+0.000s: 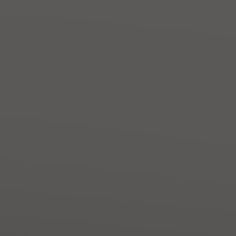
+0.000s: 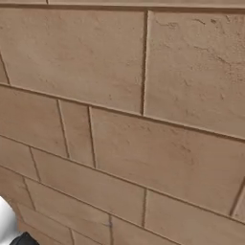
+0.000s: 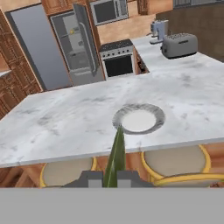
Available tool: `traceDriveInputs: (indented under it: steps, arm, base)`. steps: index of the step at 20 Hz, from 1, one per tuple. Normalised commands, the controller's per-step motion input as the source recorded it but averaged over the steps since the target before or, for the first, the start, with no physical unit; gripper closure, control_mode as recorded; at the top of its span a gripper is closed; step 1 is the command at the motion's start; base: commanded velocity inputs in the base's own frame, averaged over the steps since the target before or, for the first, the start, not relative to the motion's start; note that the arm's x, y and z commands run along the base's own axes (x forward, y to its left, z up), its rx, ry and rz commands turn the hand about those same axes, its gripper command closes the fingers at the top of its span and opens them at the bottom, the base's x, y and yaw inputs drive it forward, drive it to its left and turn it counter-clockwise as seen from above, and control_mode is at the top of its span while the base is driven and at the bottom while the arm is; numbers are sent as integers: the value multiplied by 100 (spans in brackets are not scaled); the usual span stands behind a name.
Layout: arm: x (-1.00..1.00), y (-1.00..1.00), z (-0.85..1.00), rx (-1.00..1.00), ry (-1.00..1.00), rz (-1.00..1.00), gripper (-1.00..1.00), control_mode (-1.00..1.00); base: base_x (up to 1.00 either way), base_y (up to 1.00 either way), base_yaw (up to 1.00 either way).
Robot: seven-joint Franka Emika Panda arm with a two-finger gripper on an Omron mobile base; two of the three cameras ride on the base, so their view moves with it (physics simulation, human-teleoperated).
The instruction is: Take the cheese, steak, and lemon wedge from the fridge and place them on the plate on the dining counter to create an appetizer plate.
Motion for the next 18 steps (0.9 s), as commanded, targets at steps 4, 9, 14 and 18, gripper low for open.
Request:
traceDriveInputs:
  steps: [4,9,14,18]
  arm:
    - [0,0,0,0,0,0,100,100]
    - [0,0,0,0,0,0,100,100]
    - [0,0,0,0,0,0,100,100]
    - [0,0,0,0,0,0,100,100]
  base:
    - [84,-72,0]
    - [100,-42,0]
    - [94,-16,0]
    - [81,-1,0]
